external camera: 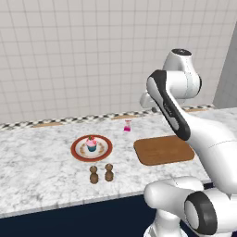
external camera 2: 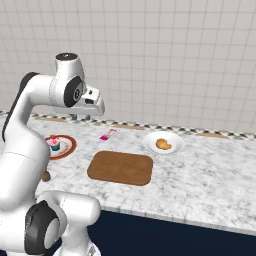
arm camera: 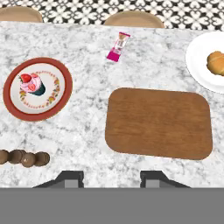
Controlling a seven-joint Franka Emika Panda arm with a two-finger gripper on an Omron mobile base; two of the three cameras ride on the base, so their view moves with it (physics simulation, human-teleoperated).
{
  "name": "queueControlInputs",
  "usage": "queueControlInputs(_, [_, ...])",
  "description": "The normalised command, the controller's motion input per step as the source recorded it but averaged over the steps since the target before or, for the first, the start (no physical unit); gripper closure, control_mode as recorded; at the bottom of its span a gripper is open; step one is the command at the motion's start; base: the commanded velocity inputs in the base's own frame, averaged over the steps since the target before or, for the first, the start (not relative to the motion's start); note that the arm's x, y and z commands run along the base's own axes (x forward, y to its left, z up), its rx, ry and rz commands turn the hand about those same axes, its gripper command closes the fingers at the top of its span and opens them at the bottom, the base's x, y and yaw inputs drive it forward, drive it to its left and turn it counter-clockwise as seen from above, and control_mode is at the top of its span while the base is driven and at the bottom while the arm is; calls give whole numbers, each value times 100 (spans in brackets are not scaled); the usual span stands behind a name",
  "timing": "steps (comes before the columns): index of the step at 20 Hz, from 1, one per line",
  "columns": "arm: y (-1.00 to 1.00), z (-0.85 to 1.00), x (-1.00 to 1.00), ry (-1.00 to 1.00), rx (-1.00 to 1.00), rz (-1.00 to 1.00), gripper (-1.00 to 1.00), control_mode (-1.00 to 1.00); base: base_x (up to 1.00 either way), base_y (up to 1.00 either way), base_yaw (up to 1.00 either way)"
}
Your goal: From the different types of pastries on the counter, select a croissant and place it on the cutting board. Then retrieve a jar of jam from the cabinet and place it alongside the croissant on the cutting board.
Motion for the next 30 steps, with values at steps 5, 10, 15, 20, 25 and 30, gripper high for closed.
queueControlInputs(5, [3, 2, -47, -19, -4, 0, -100, -100, 0, 0, 0])
queueControlInputs(10, [6, 1, -48, -18, -5, 0, -100, -100, 0, 0, 0])
queueControlInputs(15, [0, 0, -3, 0, 0, 0, -100, -100, 0, 0, 0])
queueControlInputs(20, [0, 0, 0, 0, 0, 0, -100, -100, 0, 0, 0])
queueControlInputs(25, [0, 0, 0, 0, 0, 0, -100, -100, 0, 0, 0])
queueControlInputs(30, [-25, 0, 7, 0, 1, 7, -100, -100, 0, 0, 0])
